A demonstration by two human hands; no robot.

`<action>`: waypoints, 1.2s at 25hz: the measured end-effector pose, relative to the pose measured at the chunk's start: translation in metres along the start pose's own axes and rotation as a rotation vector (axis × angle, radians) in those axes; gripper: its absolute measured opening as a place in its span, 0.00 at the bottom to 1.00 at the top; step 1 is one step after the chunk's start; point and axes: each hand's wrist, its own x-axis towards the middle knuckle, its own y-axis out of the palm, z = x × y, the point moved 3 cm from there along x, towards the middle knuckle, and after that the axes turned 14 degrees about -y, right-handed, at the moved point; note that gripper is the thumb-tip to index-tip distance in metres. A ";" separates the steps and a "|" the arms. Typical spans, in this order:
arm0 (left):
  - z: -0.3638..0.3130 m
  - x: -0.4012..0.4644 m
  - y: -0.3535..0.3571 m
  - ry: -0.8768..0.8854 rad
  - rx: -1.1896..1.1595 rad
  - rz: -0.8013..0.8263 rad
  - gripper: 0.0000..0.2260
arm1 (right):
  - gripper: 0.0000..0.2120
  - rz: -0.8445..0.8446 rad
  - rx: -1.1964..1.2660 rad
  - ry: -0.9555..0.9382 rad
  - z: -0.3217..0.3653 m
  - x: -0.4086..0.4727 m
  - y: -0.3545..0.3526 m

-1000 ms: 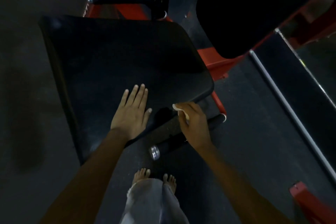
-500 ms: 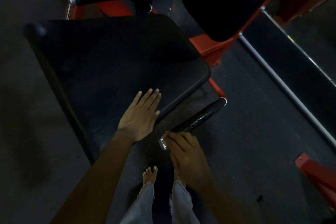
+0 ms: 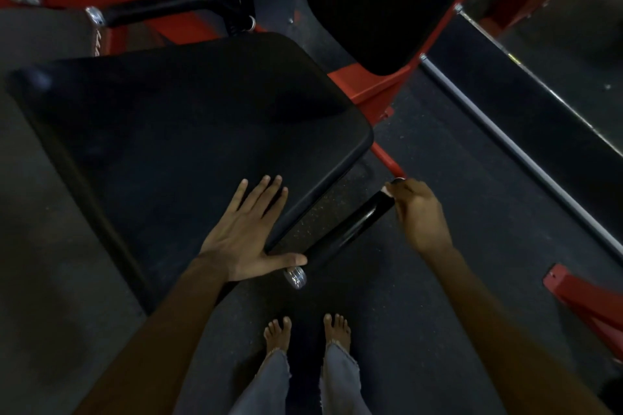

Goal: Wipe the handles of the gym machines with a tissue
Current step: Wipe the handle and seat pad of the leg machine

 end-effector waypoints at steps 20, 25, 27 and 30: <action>-0.003 0.000 -0.003 0.023 0.000 0.018 0.56 | 0.13 0.149 0.056 -0.662 0.082 -0.008 0.009; -0.004 0.000 -0.004 0.022 0.006 0.003 0.55 | 0.14 0.245 0.064 -0.261 -0.019 0.032 0.001; -0.003 0.000 -0.004 0.016 0.002 -0.009 0.55 | 0.11 0.343 0.085 -0.198 -0.013 0.046 0.003; -0.003 0.000 -0.004 0.011 0.000 -0.010 0.55 | 0.10 0.416 0.428 -0.325 0.057 0.057 0.002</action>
